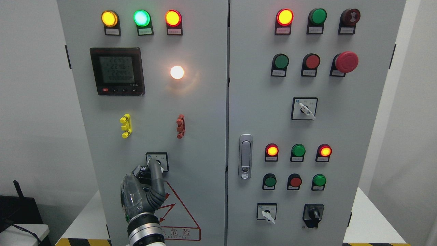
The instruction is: Turn on light switch 1
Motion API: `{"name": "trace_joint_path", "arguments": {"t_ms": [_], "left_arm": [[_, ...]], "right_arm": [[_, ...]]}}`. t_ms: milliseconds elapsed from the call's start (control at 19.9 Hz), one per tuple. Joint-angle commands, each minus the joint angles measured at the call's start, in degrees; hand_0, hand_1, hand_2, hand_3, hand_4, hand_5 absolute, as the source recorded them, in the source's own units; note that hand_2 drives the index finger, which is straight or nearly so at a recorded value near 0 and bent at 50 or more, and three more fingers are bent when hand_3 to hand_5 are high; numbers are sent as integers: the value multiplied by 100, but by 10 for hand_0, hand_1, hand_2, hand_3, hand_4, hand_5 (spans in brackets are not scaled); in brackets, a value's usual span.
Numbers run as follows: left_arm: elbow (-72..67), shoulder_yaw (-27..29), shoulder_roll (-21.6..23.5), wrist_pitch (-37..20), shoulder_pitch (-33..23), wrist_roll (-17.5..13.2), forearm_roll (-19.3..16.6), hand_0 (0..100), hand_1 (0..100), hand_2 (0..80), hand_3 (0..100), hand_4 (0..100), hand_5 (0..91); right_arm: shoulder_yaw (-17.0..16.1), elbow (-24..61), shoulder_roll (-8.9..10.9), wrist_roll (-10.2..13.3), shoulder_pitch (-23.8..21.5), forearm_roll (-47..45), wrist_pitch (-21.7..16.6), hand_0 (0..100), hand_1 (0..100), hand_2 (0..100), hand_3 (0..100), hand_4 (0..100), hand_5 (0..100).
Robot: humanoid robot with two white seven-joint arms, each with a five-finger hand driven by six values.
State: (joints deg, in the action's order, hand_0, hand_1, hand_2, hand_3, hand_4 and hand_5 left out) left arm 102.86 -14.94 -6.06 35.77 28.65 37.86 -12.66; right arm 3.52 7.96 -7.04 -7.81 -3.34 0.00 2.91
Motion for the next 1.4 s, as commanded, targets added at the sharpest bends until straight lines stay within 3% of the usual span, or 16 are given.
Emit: {"name": "trace_joint_path", "arguments": {"t_ms": [0,451,1003,1354], "left_arm": [[-3,-9,0,0,0,2,0,418,178,619,728,749,646],[15,-9,-9,-35,-44,-7,0,251,247,619,728,746,646],[120,0,-27,-97,-167,2,-8,183,277,628,739,757,648],[287,0,-18,-439,-483,2,-8,178,281,643,751,770,656]], "right_arm": [[0,4,0,-1,0,-105,-1,120,389,0,0,0,0],[0,-5,0,-1,0,-105,-1,120,389,0,0,0,0],[0,-5,0,-10,0,-97,-1,120,389,0,0,0,0],[0,4,0,-1,0,-97,-1,120,389,0,0,0,0]]}}
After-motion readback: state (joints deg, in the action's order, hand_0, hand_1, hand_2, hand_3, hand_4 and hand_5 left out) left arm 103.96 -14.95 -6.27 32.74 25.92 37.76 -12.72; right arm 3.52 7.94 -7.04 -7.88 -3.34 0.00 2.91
